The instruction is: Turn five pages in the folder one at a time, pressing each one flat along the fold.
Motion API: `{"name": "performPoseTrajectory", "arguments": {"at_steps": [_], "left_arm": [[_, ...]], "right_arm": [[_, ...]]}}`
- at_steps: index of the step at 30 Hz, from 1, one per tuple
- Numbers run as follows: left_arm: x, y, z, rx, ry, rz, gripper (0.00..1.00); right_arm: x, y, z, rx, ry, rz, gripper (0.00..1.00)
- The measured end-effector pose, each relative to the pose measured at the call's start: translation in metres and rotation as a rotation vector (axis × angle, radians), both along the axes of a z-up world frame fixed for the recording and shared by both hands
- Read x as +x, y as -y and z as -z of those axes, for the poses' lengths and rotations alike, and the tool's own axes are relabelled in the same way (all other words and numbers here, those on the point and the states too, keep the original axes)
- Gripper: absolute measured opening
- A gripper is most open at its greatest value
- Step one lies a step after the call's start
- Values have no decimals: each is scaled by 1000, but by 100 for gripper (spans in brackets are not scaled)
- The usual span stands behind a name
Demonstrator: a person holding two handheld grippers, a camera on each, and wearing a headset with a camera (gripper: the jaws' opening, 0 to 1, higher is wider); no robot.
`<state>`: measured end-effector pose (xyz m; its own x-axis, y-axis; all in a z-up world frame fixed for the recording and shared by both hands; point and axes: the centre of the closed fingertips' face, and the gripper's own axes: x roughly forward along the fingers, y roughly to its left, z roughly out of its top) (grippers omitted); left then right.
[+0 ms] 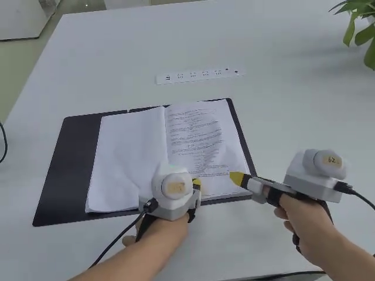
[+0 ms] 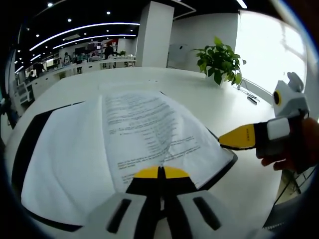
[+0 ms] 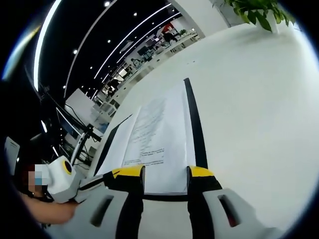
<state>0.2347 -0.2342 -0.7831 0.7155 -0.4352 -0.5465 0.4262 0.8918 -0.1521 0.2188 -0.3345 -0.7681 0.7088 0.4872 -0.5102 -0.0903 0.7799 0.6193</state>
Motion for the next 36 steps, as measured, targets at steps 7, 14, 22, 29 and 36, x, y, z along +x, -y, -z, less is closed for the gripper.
{"name": "performPoseTrajectory", "arguments": {"at_steps": [7,14,22,29,36], "left_arm": [[0,0,0,0,0,4,0],[2,-3,0,-77,-44,-42,0],[1,-2,0,-83,-55,-42,0],[1,-1,0,-70,-68,-36,0],[-2,-1,-3,-60,-99,-19,0]], "right_arm": [[0,2,1,22,-5,1,27],[0,-2,-2,45,-19,2,32],[0,4,4,34,-26,15,21],[-4,4,10,76,-69,42,3],[-5,1,1,136,-80,87,0]]}}
